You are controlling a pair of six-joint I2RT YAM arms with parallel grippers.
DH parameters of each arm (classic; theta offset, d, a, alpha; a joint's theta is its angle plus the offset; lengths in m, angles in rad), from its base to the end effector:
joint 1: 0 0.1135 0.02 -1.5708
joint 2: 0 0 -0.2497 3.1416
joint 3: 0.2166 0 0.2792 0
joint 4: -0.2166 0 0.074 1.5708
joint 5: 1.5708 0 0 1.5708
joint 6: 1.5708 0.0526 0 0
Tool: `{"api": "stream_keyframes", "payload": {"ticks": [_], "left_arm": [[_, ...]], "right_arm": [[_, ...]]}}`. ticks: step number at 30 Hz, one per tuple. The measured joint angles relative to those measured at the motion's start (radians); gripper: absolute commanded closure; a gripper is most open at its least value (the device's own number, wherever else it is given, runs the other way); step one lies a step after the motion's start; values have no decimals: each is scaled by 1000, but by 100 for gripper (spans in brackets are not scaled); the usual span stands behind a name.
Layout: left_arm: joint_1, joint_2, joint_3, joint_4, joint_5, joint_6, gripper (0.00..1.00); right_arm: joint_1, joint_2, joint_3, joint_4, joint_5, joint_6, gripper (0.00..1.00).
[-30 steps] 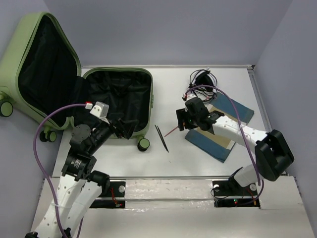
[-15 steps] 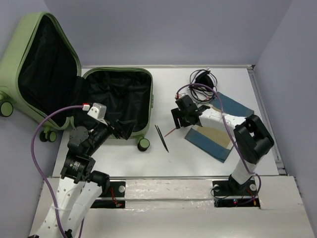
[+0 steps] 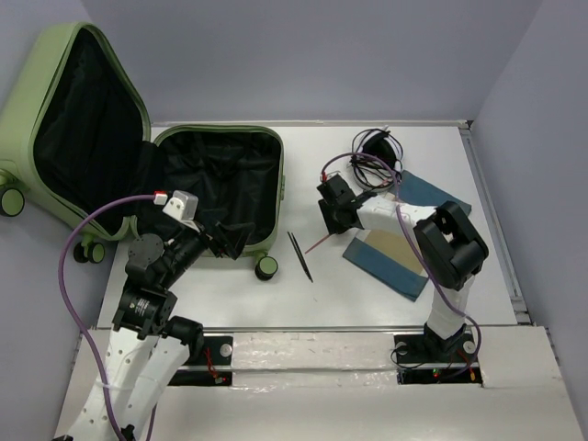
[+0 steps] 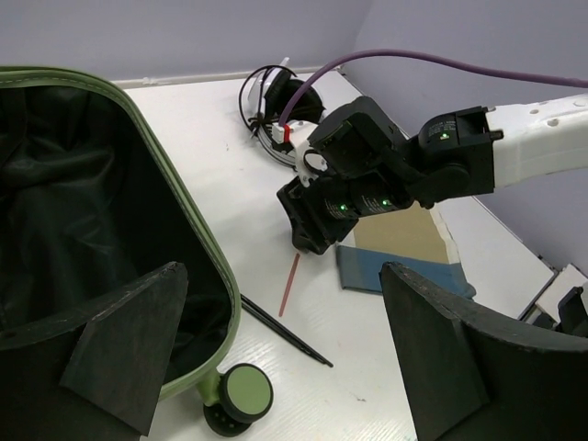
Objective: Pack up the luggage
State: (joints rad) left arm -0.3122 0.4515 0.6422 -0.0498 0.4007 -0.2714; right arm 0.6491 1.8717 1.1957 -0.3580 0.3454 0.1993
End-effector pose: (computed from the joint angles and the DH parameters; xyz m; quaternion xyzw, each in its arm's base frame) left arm 0.1582 -0.0726 0.3502 0.1634 0.6393 -0.3378 0.6712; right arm 0.3353 0.2321 0.1221 -0.1674 0.9361 -0.0435 0.3063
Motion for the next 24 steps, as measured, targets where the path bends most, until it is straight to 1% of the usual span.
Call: {"api": "stream_keyframes", "payload": {"ticks": [1,3,4,5,9,12,16,18,20,22,23,24], "left_arm": [[0,1,0,0,2,0,1],[0,5,0,0,4,0,1],[0,6,0,0,6,0,1],[0,9,0,0,7,0,1],[0,11,0,0,10,0,1],[0,11,0,0,10,0,1],[0,10,0,0,10,0,1],[0,10,0,0,10,0,1],[0,8,0,0,10,0,1],[0,5,0,0,8,0,1],[0,3,0,0,5,0,1],[0,1,0,0,1,0,1]], "right_arm": [[0,3,4,0,6,-1,56],[-1,6,4,0,16,-3,61],[-1,6,4,0,22,0,66],[-1,6,4,0,27,-1,75],[-1,5,8,2,60,-2,83],[-1,-9,8,-6,77,-2,84],[8,-114,7,-10,58,-6,84],[25,-181,8,5,20,-4,84],[64,-257,27,50,-61,7,84],[101,-270,78,91,-120,21,84],[130,-255,132,116,-154,31,84],[152,-231,185,142,-174,36,78]]}}
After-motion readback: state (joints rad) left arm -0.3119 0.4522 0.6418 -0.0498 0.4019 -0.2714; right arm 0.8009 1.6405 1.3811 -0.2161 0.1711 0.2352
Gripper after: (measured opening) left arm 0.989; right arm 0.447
